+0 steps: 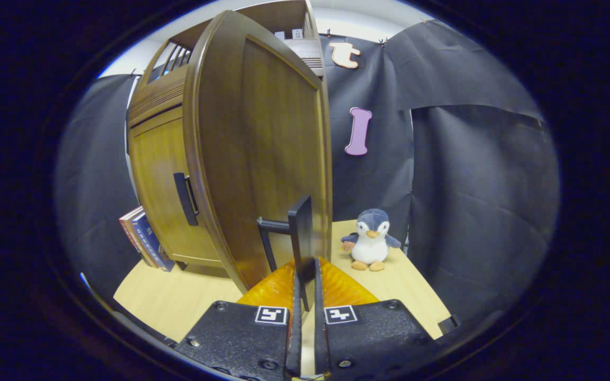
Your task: Open the right door of the double-door shoe cabinet with the right hand, and open the left door with the left hand.
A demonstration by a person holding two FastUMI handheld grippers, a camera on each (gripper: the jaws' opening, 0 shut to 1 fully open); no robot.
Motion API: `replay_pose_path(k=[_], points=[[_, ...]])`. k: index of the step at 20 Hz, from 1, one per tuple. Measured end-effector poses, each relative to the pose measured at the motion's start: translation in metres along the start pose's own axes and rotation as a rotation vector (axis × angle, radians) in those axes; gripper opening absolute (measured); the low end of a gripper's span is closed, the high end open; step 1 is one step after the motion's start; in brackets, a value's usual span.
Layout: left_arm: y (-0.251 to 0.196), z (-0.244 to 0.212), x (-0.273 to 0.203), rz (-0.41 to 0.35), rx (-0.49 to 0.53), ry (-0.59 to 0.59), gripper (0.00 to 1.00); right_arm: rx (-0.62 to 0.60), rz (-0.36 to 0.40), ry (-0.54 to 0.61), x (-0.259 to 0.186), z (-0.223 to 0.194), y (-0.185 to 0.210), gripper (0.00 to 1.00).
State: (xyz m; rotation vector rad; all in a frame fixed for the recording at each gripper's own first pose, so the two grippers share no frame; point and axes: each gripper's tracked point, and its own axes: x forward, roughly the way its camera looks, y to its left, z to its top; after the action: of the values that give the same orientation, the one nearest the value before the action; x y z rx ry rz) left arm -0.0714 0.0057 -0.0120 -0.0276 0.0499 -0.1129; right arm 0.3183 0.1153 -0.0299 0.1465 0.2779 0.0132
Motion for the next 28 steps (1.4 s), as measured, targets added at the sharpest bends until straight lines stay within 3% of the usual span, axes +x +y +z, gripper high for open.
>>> replay_pose_path(k=[2,3,7,15,16,17,22,28], points=[[-0.013,0.004,0.007,-0.006,-0.001,-0.002,1.00,0.000,-0.001,-0.001,-0.002,0.002,-0.009,0.09],[-0.021,0.006,0.011,-0.007,-0.004,-0.005,0.95,0.003,0.003,-0.001,-0.002,0.003,-0.012,0.08],[-0.053,0.014,0.022,0.011,-0.001,-0.014,0.95,-0.022,0.019,0.007,0.001,0.005,-0.033,0.04],[-0.114,0.012,0.021,0.086,-0.020,0.007,0.95,-0.015,0.148,0.027,0.005,0.010,-0.038,0.04],[-0.122,0.011,0.019,0.098,-0.016,0.010,1.00,-0.022,0.163,0.027,0.004,0.010,-0.039,0.04],[-0.128,0.012,0.018,0.112,-0.013,0.009,0.95,-0.028,0.177,0.028,0.005,0.012,-0.039,0.04],[-0.153,0.005,0.005,0.173,-0.025,0.013,0.95,-0.029,0.271,0.040,0.002,0.010,-0.045,0.04],[-0.167,0.002,-0.004,0.196,-0.013,0.018,0.95,-0.068,0.315,0.044,0.002,0.011,-0.046,0.04]])
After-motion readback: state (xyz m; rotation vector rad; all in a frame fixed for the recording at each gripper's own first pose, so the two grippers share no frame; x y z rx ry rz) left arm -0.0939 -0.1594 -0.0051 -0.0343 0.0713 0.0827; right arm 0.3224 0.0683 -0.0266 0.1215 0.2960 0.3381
